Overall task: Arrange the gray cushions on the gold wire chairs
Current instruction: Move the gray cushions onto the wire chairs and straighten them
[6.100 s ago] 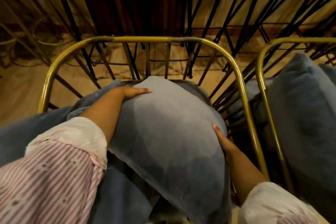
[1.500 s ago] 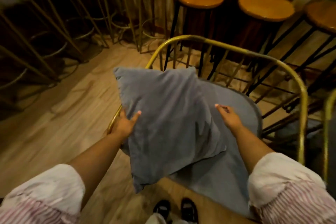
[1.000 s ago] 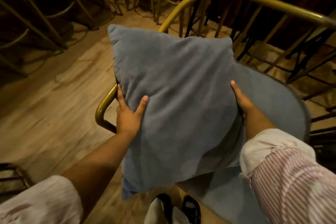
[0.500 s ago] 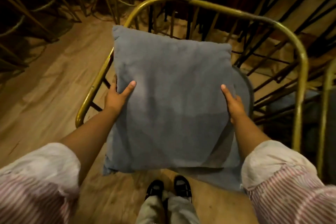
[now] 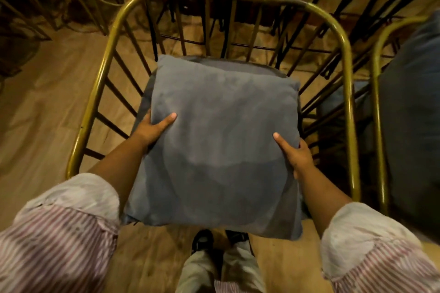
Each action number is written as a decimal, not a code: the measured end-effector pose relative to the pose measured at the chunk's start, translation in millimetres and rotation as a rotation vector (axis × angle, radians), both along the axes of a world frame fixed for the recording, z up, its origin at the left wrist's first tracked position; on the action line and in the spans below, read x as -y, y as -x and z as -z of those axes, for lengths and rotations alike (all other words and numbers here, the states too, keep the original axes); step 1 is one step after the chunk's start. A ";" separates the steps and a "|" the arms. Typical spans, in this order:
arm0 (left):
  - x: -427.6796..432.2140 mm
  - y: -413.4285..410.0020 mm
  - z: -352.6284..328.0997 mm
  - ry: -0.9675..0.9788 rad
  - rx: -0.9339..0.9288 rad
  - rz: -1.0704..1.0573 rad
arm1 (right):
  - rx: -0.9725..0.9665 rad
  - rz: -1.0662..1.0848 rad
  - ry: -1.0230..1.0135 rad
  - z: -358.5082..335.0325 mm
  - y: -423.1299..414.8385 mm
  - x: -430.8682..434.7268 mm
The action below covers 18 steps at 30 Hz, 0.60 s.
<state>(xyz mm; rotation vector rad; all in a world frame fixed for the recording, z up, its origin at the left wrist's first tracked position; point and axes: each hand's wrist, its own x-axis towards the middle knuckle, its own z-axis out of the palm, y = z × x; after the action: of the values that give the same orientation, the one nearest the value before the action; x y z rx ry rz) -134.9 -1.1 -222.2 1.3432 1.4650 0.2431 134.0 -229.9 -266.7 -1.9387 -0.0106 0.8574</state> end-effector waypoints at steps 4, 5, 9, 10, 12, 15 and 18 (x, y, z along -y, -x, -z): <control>2.6 -2.5 24.9 0.124 -0.117 0.185 | -0.116 -0.143 0.098 18.8 -0.6 -4.2; 4.7 -5.5 31.7 0.142 -0.198 0.271 | -0.147 -0.191 0.125 22.9 0.3 -4.9; 12.5 -18.4 39.5 0.079 -0.484 0.468 | -0.162 -0.231 0.169 27.4 1.2 -8.9; 13.7 -20.8 34.9 0.079 -0.497 0.478 | -0.150 -0.242 0.197 26.0 0.9 -8.8; 14.7 -24.4 24.0 0.073 -0.492 0.504 | -0.110 -0.300 0.271 12.6 2.9 -10.6; 21.9 -37.3 -7.4 0.056 -0.371 0.577 | -0.016 -0.486 0.322 -26.0 6.6 -15.0; 36.0 -54.8 -53.1 -0.033 -0.345 0.661 | 0.142 -0.567 0.273 -92.5 10.4 -13.9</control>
<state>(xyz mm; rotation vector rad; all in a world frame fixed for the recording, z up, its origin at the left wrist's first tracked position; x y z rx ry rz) -80.0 -37.1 -169.1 1.8800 1.2027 -0.4114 123.6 -216.0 -174.2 -2.2923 -0.5787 1.1272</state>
